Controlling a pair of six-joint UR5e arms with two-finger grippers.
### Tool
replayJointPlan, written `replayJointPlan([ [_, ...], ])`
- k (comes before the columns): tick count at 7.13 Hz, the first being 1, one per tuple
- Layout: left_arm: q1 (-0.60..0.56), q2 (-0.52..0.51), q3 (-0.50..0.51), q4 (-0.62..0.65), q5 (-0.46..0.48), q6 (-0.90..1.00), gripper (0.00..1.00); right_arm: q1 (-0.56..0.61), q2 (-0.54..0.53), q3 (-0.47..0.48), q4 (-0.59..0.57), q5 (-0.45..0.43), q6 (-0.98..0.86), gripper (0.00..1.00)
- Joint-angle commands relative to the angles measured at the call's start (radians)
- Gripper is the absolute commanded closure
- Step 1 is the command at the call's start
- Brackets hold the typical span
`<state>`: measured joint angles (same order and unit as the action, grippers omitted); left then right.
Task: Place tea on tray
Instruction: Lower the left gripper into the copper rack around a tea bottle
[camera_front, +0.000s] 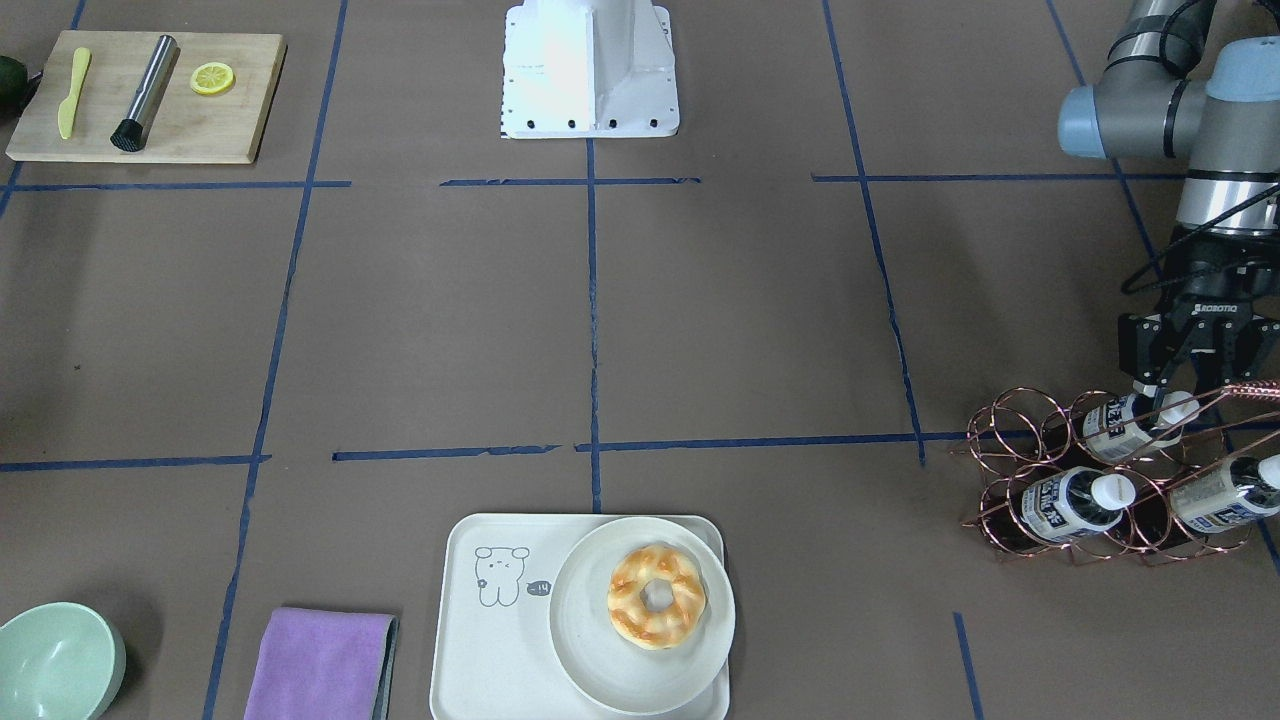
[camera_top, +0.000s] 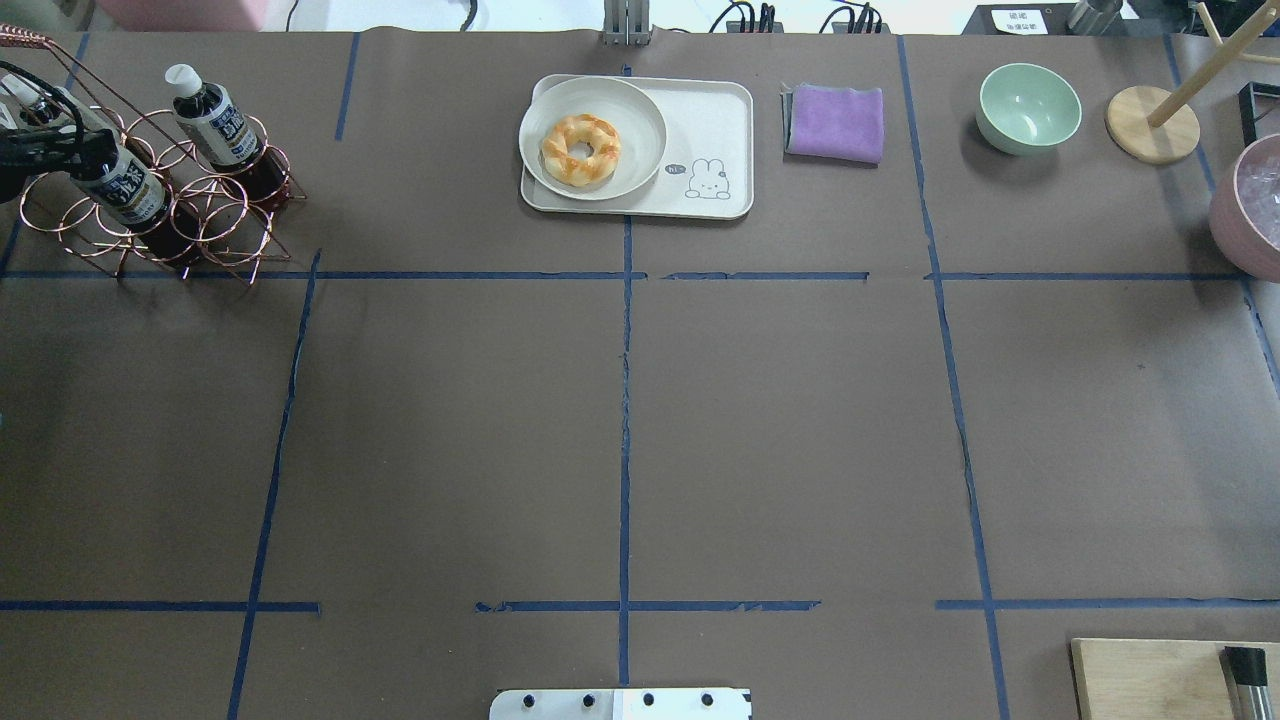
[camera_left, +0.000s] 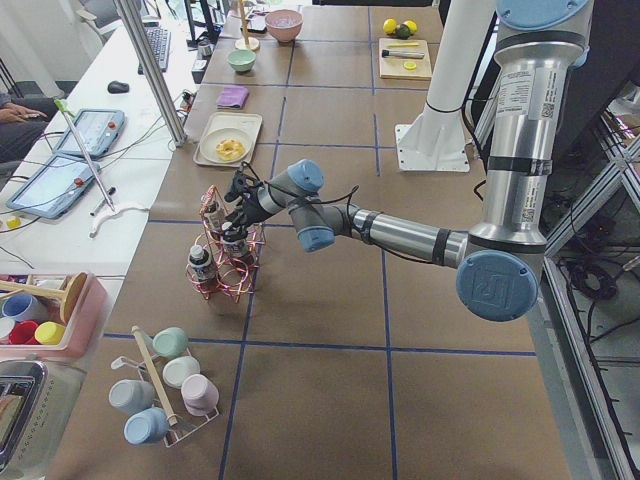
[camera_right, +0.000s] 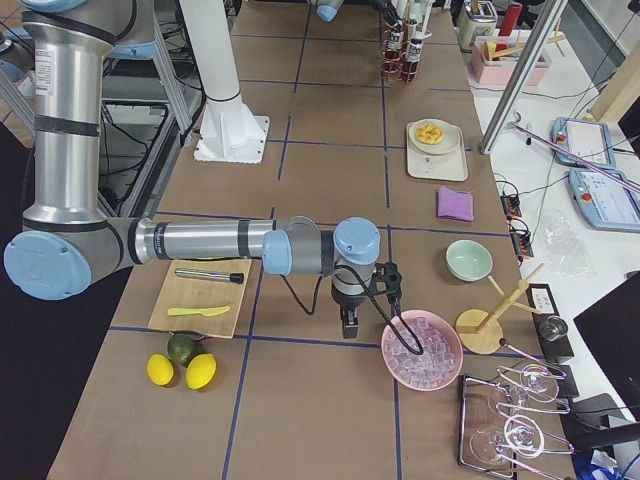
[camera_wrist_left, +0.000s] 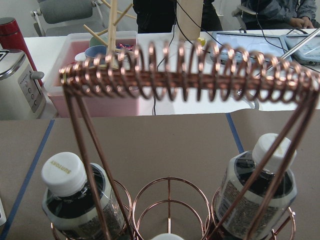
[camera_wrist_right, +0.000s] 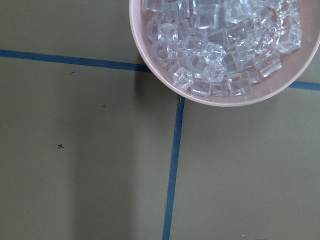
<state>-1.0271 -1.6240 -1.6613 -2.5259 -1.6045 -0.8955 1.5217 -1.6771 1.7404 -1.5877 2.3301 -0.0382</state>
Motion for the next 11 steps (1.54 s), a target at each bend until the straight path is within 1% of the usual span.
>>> replayJointPlan([
  [1, -0.001, 0.003, 0.000, -0.001, 0.000, 0.001, 0.58, 0.000, -0.001, 0.001, 0.000, 0.000, 0.000, 0.00],
  [3, -0.001, 0.003, 0.000, -0.002, 0.000, 0.016, 0.58, 0.000, -0.001, 0.001, 0.000, 0.000, 0.000, 0.00],
  [4, -0.001, 0.003, 0.000, -0.002, 0.001, 0.017, 0.63, 0.000, 0.000, 0.001, 0.000, 0.000, 0.000, 0.00],
  [5, -0.002, 0.003, -0.008, -0.002, 0.000, 0.017, 0.93, 0.000, 0.000, 0.001, 0.000, 0.000, 0.001, 0.00],
  [6, -0.002, 0.001, -0.017, -0.002, 0.000, 0.017, 1.00, 0.000, 0.000, -0.001, 0.000, 0.000, 0.001, 0.00],
  [11, -0.014, 0.009, -0.072, -0.002, -0.002, 0.038, 1.00, 0.000, 0.000, -0.001, 0.000, 0.000, 0.000, 0.00],
])
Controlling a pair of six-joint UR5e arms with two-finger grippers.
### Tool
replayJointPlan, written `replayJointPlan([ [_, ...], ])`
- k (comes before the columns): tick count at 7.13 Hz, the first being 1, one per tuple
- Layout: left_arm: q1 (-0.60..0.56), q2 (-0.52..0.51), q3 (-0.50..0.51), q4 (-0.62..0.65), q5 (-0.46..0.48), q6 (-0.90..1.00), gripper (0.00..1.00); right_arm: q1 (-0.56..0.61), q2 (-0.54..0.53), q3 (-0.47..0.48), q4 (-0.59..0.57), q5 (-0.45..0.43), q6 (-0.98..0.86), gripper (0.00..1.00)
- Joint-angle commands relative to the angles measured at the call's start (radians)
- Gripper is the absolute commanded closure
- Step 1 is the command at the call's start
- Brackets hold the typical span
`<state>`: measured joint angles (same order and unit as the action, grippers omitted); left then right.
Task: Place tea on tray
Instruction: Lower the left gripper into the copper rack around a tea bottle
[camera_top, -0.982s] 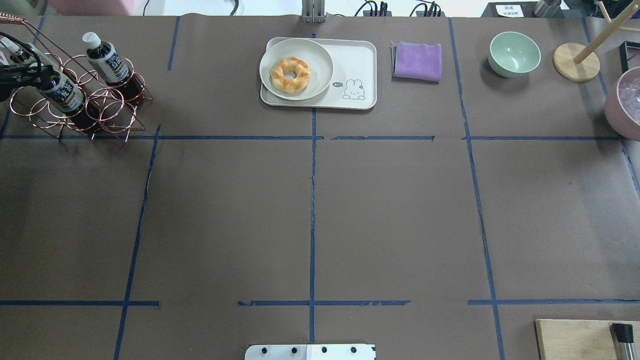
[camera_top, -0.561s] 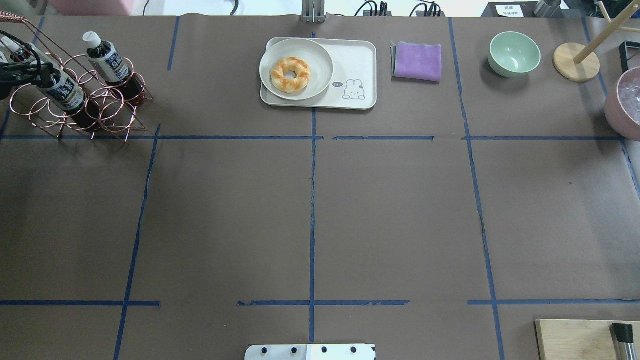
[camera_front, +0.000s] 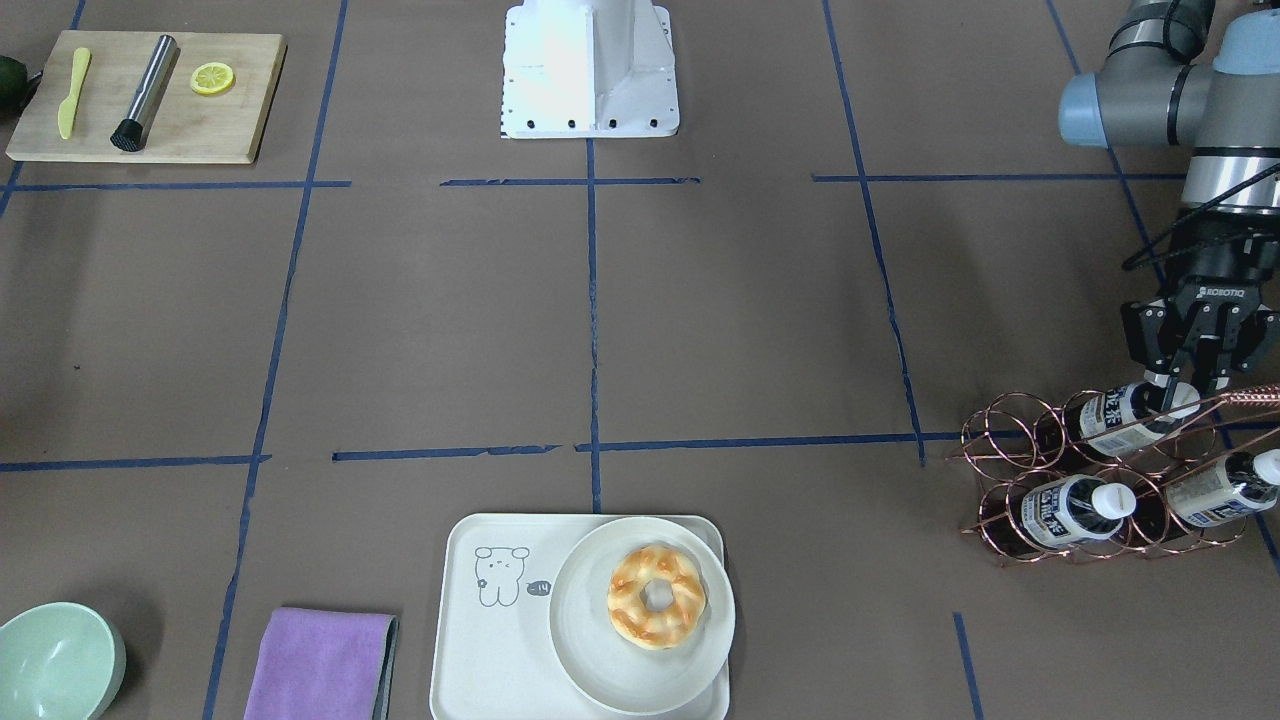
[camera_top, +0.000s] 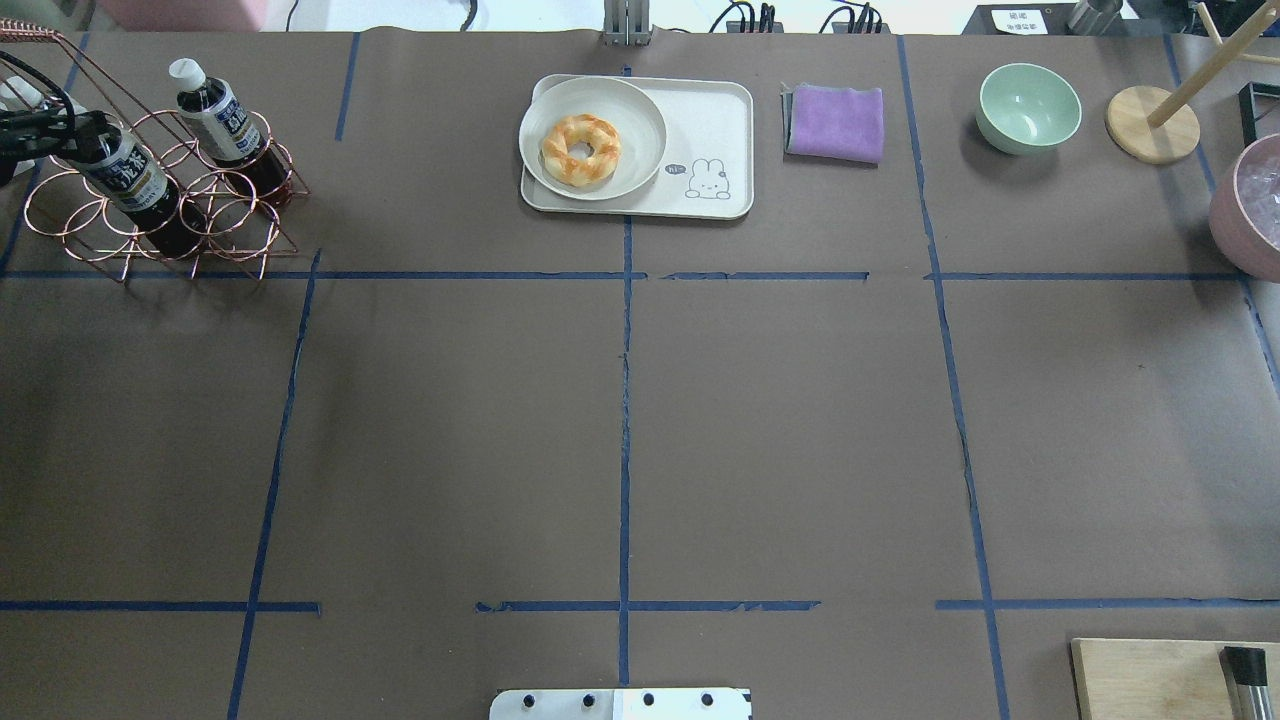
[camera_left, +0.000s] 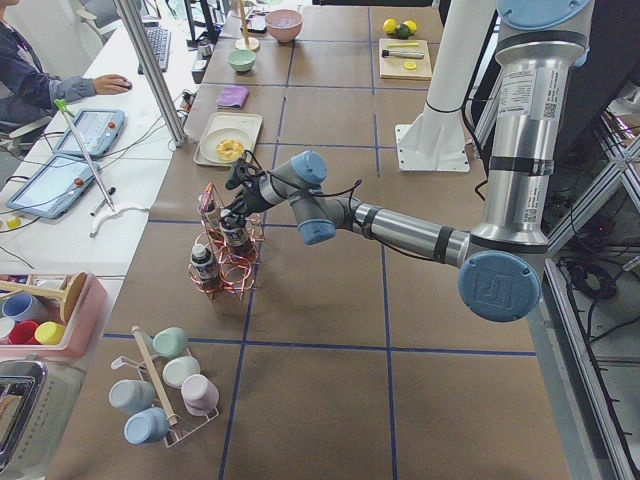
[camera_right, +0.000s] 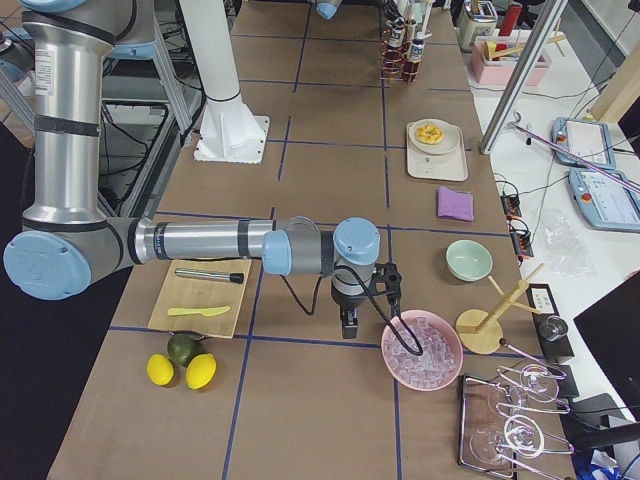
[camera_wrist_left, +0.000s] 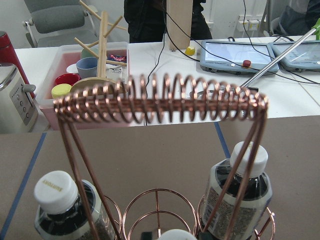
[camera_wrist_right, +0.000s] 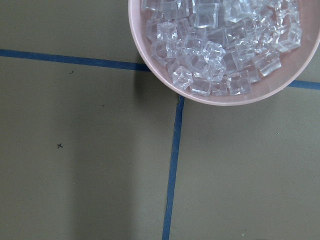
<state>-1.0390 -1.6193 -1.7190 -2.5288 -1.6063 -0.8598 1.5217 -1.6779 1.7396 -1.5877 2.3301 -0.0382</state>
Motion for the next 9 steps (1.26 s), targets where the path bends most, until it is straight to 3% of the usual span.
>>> replayJointPlan([
  [1, -0.015, 0.004, -0.020, -0.001, 0.002, 0.002, 1.00, 0.000, 0.000, 0.000, 0.000, 0.000, 0.000, 0.00],
  [6, -0.061, 0.015, -0.069, 0.001, -0.006, 0.039, 1.00, 0.000, 0.000, -0.005, 0.000, 0.000, 0.000, 0.00],
  [9, -0.136, 0.106, -0.166, 0.004, -0.162, 0.039, 1.00, 0.000, 0.000, -0.006, 0.000, 0.000, 0.000, 0.00],
])
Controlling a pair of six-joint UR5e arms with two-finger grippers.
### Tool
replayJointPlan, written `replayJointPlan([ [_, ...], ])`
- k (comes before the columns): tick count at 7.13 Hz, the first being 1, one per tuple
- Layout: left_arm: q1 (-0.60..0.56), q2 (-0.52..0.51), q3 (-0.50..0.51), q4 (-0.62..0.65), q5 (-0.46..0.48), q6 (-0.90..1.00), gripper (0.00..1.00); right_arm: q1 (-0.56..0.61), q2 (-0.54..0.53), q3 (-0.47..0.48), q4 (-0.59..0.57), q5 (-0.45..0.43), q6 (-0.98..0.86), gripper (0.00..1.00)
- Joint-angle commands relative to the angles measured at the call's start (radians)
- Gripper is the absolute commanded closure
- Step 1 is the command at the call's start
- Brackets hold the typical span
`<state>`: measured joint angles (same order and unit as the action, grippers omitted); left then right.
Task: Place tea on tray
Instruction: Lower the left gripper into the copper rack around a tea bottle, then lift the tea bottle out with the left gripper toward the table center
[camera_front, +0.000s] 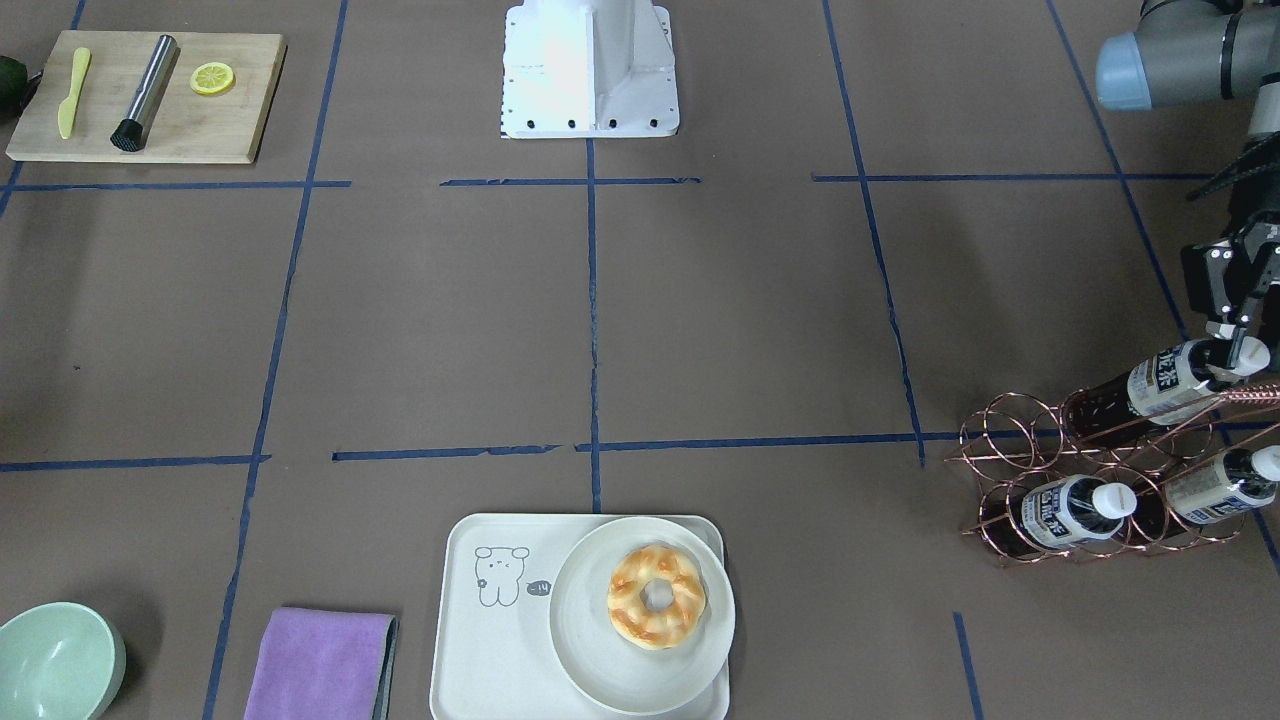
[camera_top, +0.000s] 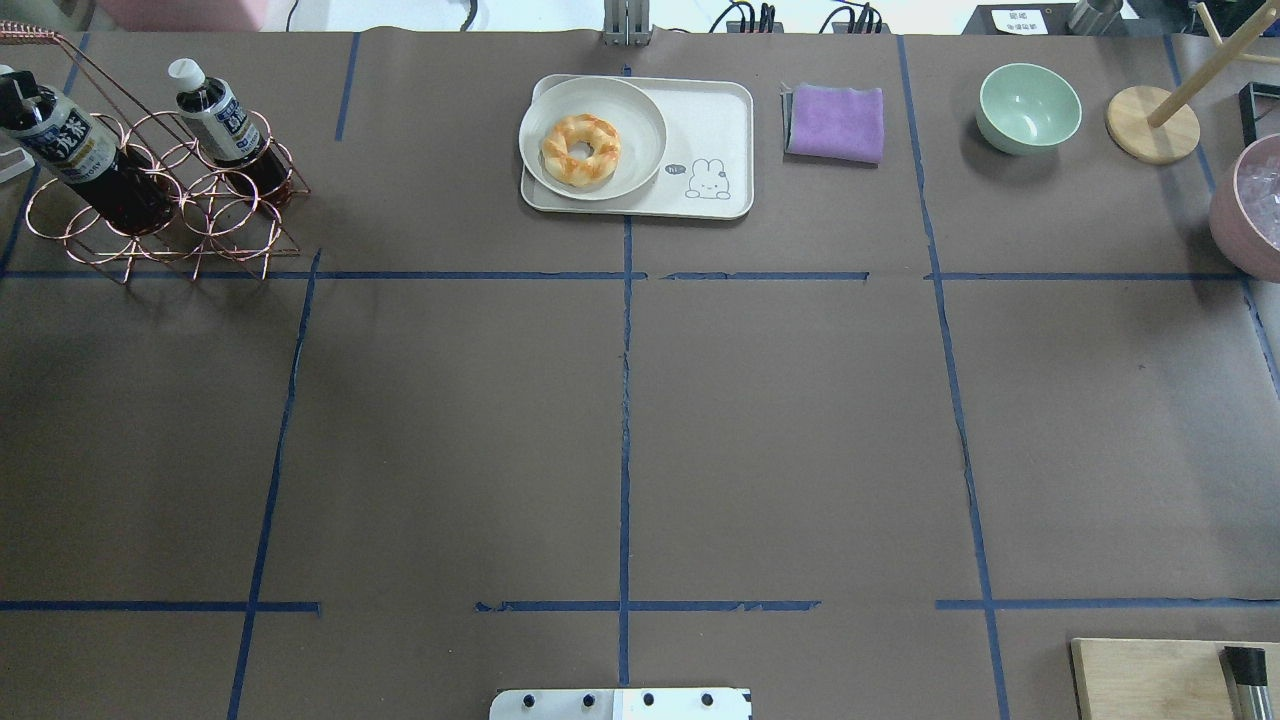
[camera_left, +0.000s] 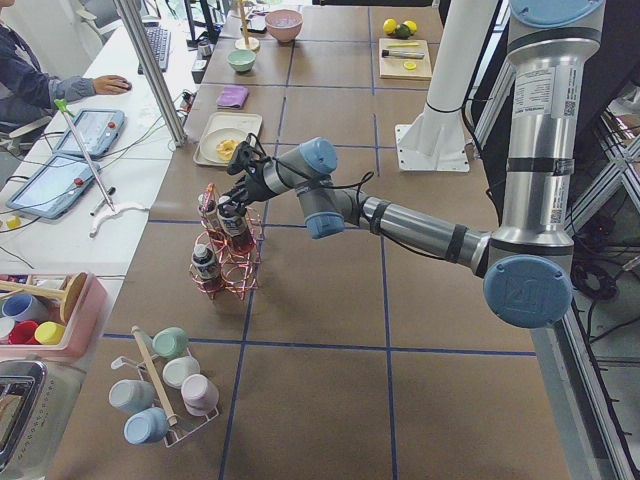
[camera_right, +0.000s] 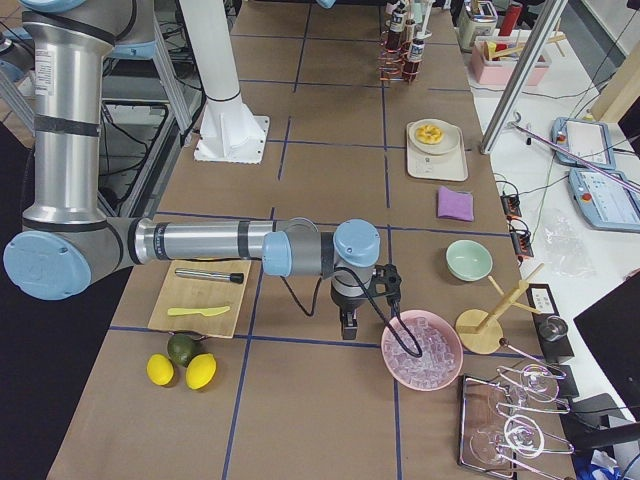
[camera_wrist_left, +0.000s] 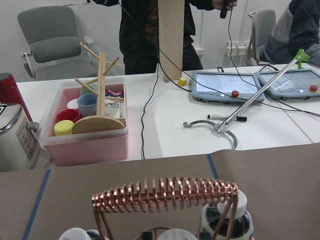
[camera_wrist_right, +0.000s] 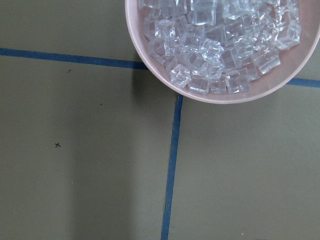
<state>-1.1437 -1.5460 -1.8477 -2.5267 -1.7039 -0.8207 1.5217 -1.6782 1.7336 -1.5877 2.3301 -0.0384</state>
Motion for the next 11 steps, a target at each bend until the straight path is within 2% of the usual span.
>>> replayJointPlan([
  [1, -0.071, 0.043, -0.069, 0.009, -0.139, -0.001, 1.00, 0.000, 0.000, 0.000, 0.000, 0.000, 0.000, 0.00],
  [2, -0.102, 0.041, -0.080, 0.012, -0.201, -0.009, 1.00, 0.000, 0.000, 0.000, 0.000, 0.000, 0.000, 0.00],
  [3, -0.103, 0.038, -0.085, 0.014, -0.203, -0.041, 1.00, 0.000, 0.000, 0.000, 0.000, 0.000, 0.000, 0.00],
  [4, -0.100, 0.027, -0.090, 0.019, -0.188, -0.119, 1.00, 0.000, 0.000, 0.001, 0.000, 0.000, 0.000, 0.00],
  [6, -0.046, 0.021, -0.122, 0.063, -0.120, -0.130, 1.00, 0.000, 0.000, 0.001, 0.000, 0.000, 0.000, 0.00],
  [8, 0.169, -0.012, -0.245, 0.245, 0.091, -0.136, 1.00, 0.000, 0.000, 0.001, 0.000, 0.003, 0.000, 0.00],
  [9, 0.239, -0.081, -0.289, 0.372, 0.148, -0.136, 1.00, 0.000, 0.000, 0.001, 0.000, 0.003, 0.000, 0.00],
  [10, 0.328, -0.191, -0.297, 0.504, 0.227, -0.190, 1.00, 0.000, 0.000, 0.003, 0.001, 0.003, 0.000, 0.00],
  [11, 0.472, -0.313, -0.294, 0.654, 0.386, -0.265, 1.00, 0.000, 0.000, 0.003, 0.002, 0.003, 0.000, 0.00],
])
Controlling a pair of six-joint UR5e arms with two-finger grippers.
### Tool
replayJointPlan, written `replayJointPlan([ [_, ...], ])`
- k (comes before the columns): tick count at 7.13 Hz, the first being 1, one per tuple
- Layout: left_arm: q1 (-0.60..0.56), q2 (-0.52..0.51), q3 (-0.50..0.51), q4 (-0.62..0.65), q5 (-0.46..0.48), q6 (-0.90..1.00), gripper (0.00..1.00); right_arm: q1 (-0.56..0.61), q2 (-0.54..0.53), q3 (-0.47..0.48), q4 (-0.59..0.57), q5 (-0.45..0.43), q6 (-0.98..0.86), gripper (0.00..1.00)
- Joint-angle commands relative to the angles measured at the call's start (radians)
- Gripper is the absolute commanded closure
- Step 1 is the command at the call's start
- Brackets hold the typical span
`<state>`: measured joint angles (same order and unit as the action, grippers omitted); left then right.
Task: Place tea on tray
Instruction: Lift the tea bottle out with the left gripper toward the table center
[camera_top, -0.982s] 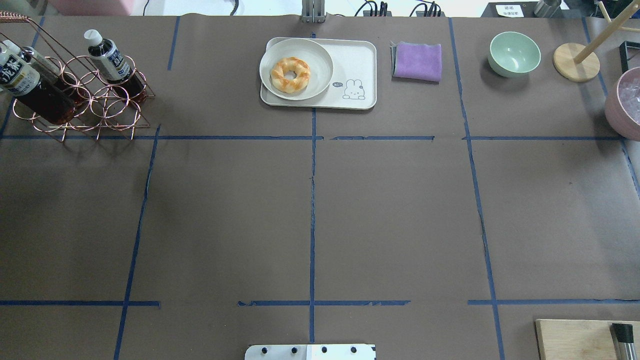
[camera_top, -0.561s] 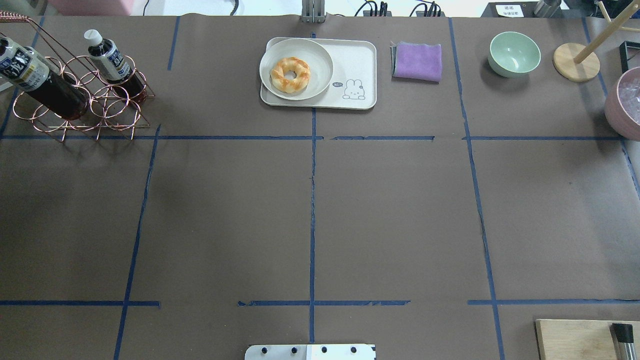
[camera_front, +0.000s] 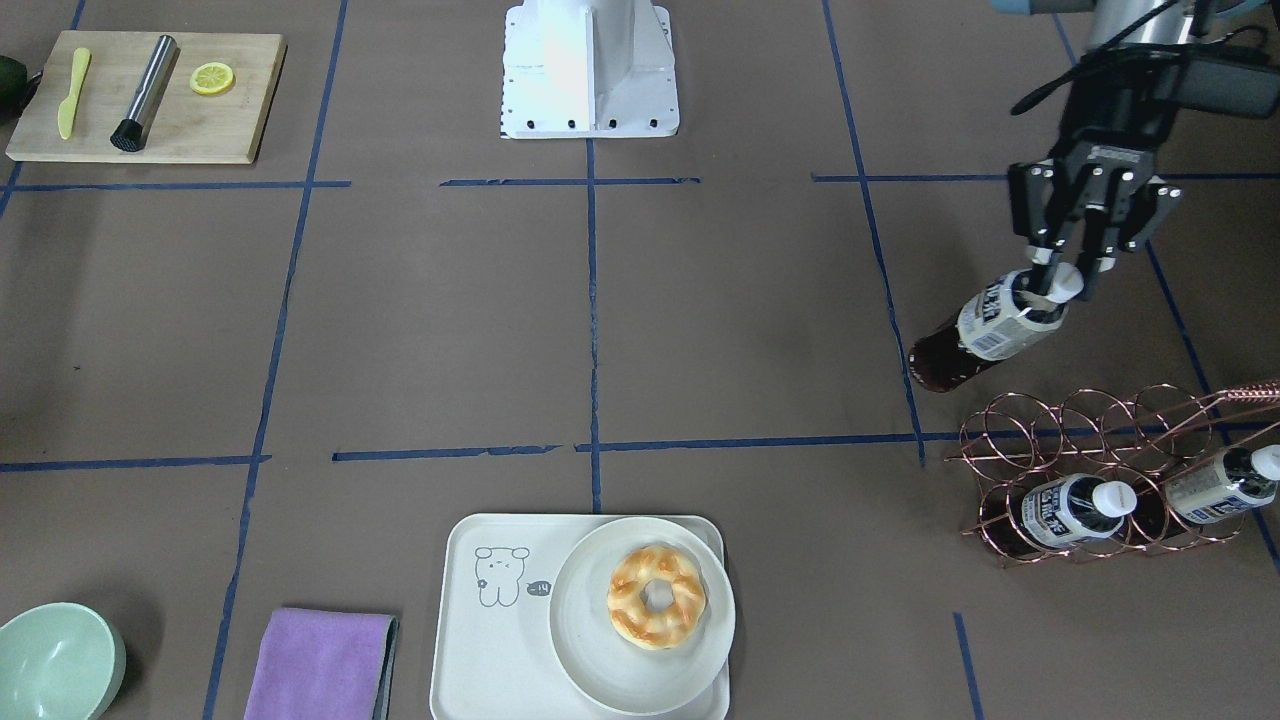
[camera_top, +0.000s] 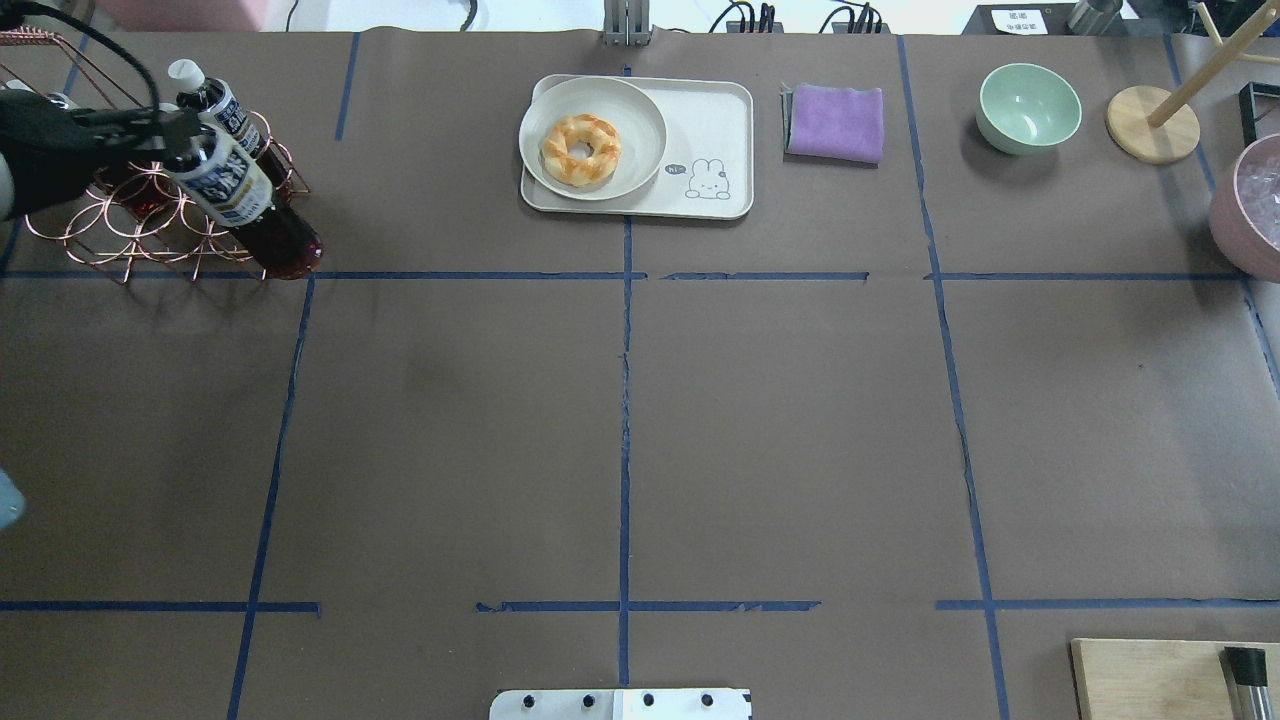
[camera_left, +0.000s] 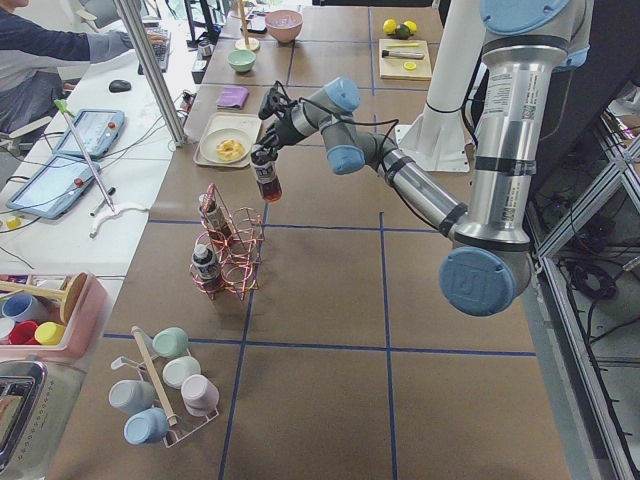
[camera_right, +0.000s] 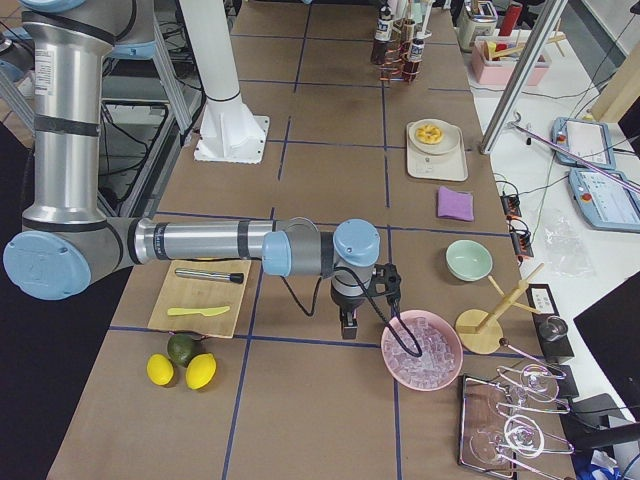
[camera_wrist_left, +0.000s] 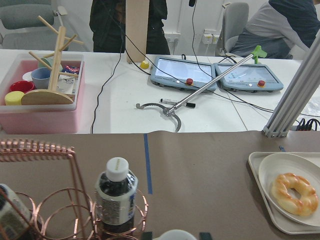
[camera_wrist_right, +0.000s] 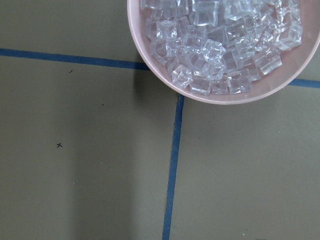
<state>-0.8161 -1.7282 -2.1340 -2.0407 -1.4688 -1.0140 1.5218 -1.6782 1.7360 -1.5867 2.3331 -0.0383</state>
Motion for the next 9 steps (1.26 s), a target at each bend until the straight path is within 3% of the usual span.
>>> replayJointPlan([
  [1, 0.254, -0.249, 0.002, 0.324, 0.271, -0.080, 1.00, 0.000, 0.000, -0.001, 0.001, -0.001, 0.000, 0.00],
  [2, 0.332, -0.336, 0.032, 0.426, 0.353, -0.174, 1.00, 0.000, 0.000, -0.001, 0.001, -0.001, 0.000, 0.00],
  [5, 0.452, -0.601, 0.332, 0.447, 0.508, -0.357, 0.99, 0.000, 0.003, -0.001, 0.001, -0.001, 0.000, 0.00],
  [6, 0.472, -0.634, 0.382, 0.444, 0.536, -0.363, 0.97, 0.000, 0.003, -0.001, 0.001, -0.001, 0.000, 0.00],
  [8, 0.506, -0.631, 0.388, 0.444, 0.559, -0.364, 0.92, 0.000, 0.003, -0.001, -0.001, -0.001, 0.000, 0.00],
  [9, 0.506, -0.630, 0.388, 0.444, 0.559, -0.364, 0.79, 0.000, 0.003, -0.001, -0.001, -0.001, 0.000, 0.00],
])
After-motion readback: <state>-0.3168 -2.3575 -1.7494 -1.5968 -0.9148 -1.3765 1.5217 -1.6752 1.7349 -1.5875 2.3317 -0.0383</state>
